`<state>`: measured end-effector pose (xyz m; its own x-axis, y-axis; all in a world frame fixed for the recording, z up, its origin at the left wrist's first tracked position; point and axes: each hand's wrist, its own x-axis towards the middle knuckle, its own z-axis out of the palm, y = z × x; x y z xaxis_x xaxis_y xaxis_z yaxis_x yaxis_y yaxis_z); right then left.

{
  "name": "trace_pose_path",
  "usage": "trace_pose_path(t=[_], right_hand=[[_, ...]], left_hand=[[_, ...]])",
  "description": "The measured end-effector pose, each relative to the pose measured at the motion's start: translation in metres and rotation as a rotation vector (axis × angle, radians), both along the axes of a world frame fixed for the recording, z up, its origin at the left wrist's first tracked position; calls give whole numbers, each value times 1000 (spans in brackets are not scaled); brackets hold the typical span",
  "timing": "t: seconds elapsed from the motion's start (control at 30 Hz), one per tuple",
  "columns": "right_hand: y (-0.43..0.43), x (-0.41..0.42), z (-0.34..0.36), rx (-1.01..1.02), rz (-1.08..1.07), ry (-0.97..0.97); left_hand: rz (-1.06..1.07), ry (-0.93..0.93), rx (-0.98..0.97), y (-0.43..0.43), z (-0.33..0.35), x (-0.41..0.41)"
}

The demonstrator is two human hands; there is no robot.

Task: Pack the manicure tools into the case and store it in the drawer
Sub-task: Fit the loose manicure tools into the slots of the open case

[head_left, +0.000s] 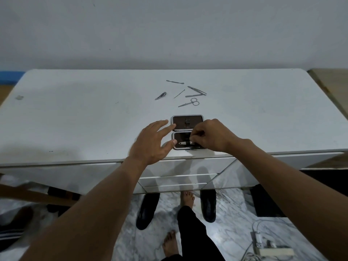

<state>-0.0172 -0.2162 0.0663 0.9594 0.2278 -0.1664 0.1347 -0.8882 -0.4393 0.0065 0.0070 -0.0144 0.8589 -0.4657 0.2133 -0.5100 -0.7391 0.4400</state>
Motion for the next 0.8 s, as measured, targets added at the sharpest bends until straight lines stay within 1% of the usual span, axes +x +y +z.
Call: trace_pose_path(t=[0.13,0.3,0.53,0.67,0.8], right_hand=[[4,21,6,-20,-51,-81],[23,64,9,-41,-49,-147],[50,135,-6,-87,9,-102],[60,163,-13,-148,74,-142],[67,185,-20,-193,134,-101]], left_hand=[[1,14,3,0,1,-1],[-3,27,-10,-1,2,1],[3,-11,-43,-2,1,2],[5,-23,-56,-2,1,2],[8,-27,-70,-3,3,2]])
